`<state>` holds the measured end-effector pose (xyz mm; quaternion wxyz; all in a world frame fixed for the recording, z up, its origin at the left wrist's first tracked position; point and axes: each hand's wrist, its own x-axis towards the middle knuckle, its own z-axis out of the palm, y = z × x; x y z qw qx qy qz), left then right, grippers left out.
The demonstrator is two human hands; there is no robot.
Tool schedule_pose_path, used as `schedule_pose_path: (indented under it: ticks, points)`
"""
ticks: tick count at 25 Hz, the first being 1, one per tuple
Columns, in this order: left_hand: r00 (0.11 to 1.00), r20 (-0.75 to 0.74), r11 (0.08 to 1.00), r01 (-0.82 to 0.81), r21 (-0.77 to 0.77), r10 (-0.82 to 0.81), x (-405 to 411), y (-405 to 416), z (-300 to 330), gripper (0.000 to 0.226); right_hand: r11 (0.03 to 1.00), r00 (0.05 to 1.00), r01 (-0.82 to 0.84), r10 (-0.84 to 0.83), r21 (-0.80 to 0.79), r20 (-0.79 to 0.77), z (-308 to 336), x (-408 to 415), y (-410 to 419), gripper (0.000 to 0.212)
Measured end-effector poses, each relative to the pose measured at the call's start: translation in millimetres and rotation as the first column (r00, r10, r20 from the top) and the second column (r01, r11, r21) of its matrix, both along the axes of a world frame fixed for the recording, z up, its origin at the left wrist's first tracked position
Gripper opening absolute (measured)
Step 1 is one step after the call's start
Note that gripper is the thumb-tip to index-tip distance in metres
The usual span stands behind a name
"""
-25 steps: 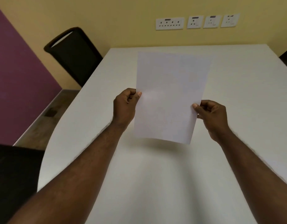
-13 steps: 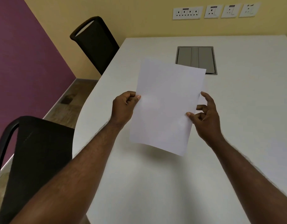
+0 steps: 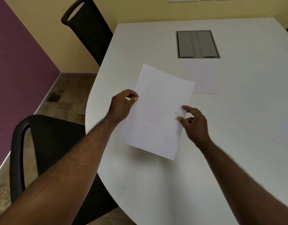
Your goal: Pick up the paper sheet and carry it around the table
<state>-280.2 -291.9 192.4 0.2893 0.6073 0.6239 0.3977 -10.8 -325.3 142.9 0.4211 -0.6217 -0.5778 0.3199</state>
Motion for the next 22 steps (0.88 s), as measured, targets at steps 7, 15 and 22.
schedule_pose_path:
  ticks: [7, 15, 22]
  points:
    - [0.984, -0.158, 0.980, 0.048, -0.195, -0.079, -40.4, 6.7, -50.9, 0.036, 0.985, 0.998, 0.063, -0.062, -0.161, 0.010, -45.2, -48.5, -19.1, 0.043]
    - [0.834, -0.456, 0.902, 0.106, -0.418, -0.309, -61.4, 20.5, -123.0, 0.078, 0.934, 0.994, 0.109, -0.109, -0.341, 0.019, -121.5, -105.4, -35.1, 0.055]
    - [0.689, -0.567, 0.842, 0.118, -0.527, -0.451, -75.4, 28.2, -167.2, 0.084, 0.875, 0.978, 0.090, 0.013, -0.476, 0.207, -155.2, -133.2, -46.1, 0.066]
